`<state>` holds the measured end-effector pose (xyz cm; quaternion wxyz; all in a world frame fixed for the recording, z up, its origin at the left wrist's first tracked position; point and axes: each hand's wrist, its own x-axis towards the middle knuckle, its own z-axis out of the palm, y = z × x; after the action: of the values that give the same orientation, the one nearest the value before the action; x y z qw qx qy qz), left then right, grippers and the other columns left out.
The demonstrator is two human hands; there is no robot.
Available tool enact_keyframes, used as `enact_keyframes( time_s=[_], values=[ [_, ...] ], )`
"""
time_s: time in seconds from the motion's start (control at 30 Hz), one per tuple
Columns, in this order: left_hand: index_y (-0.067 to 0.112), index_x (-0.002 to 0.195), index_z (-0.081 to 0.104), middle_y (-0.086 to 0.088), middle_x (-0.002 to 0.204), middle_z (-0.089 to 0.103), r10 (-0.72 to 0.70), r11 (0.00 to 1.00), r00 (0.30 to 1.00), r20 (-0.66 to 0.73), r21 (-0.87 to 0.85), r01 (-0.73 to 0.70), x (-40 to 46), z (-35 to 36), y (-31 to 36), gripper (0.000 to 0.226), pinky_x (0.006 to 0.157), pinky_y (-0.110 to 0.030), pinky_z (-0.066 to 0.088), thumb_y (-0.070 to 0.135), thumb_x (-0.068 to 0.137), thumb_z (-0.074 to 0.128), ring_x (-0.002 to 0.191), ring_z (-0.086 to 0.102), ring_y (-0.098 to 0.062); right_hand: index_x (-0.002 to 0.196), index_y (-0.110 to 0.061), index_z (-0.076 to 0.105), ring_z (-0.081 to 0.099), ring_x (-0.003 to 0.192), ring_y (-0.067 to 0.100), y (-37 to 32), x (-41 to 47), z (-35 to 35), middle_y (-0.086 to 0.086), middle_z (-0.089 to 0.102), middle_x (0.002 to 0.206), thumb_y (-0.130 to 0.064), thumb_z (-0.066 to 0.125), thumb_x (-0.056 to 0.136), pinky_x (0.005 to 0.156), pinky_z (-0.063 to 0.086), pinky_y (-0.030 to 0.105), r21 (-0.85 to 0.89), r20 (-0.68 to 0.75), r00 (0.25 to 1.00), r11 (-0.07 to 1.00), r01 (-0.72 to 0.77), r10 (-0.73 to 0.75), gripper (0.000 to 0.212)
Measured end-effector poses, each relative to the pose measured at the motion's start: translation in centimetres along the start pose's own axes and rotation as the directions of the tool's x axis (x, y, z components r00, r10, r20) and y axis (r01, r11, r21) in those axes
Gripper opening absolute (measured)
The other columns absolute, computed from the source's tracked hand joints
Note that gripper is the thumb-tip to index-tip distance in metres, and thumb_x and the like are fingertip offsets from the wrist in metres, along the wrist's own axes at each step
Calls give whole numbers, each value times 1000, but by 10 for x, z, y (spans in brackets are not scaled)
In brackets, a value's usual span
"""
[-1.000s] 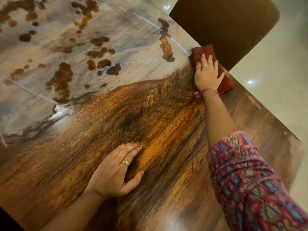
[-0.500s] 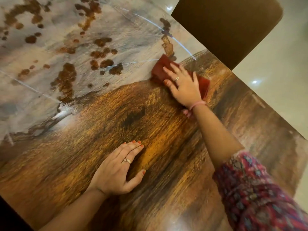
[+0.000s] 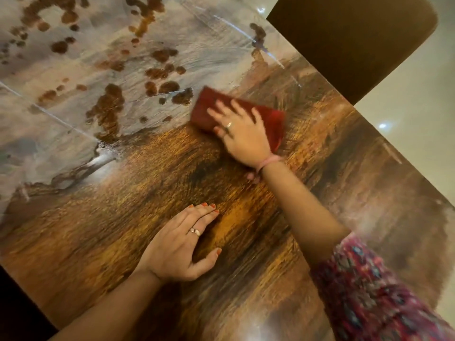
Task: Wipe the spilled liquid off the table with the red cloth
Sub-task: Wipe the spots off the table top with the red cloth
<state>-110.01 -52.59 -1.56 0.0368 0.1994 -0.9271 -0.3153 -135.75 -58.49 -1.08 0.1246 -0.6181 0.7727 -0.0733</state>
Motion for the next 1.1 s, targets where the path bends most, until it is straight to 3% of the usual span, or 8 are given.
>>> enact_keyframes(
  time_s=[0.1,0.2,0.33,0.43,0.5,0.63,0.83,1.1],
  values=[
    [13,138,45,-3,137,50,-3,1000,1000,-2,-1,3,0,0,1,68,110,-37,29,55,85,51,131,39,-15,142,-40,37,21,144,14,-38,-35,17,-13,31,153,-40,38,98,114,9,48,14,109,934,940,342,-341,45],
    [14,138,44,-2,138,49,1,1000,1000,-4,-11,-1,1,0,0,67,109,-38,31,55,85,51,132,38,-14,144,-41,33,19,145,12,-19,-20,9,-14,28,154,-44,33,99,114,7,46,-8,144,902,911,412,-407,45],
    [13,137,45,-1,139,48,-2,1000,1000,-8,-14,2,0,0,0,68,111,-35,29,54,85,52,133,36,-12,144,-42,31,15,145,12,49,51,-25,-14,23,156,-43,31,99,116,7,54,-7,24,998,999,-50,50,45],
    [13,137,47,0,138,49,-6,1000,1000,-24,-24,6,0,0,1,66,111,-33,28,53,84,54,133,36,-10,148,-41,21,7,147,16,107,98,-52,-12,11,159,-44,26,100,116,4,56,75,17,888,885,-460,460,48],
    [15,137,46,2,138,49,-8,999,1000,-28,-37,7,0,0,2,66,111,-33,29,53,84,54,133,36,-9,150,-39,13,-1,148,20,127,115,-63,-9,3,161,-45,22,101,115,0,57,119,74,814,806,-580,576,51],
    [15,137,46,3,139,49,-8,999,1000,-27,-42,7,-1,-2,1,66,111,-32,28,54,84,53,133,36,-10,152,-34,10,-3,148,21,121,112,-58,-5,2,161,-44,20,101,115,-1,57,129,25,797,789,-601,603,52],
    [13,137,47,0,139,49,-7,999,1000,-10,-36,6,-2,-4,1,66,112,-31,24,53,84,52,132,37,-12,148,-37,25,11,147,16,84,11,-28,-9,18,158,-41,28,100,115,6,54,87,-89,902,905,-416,423,48],
    [10,133,51,-3,136,52,-19,999,1000,-14,-44,18,0,-7,5,66,112,-30,25,53,83,52,129,43,-15,146,-36,31,21,145,17,51,-111,3,-7,29,155,-49,32,97,113,14,54,25,-182,838,855,-519,514,50]
  ],
)
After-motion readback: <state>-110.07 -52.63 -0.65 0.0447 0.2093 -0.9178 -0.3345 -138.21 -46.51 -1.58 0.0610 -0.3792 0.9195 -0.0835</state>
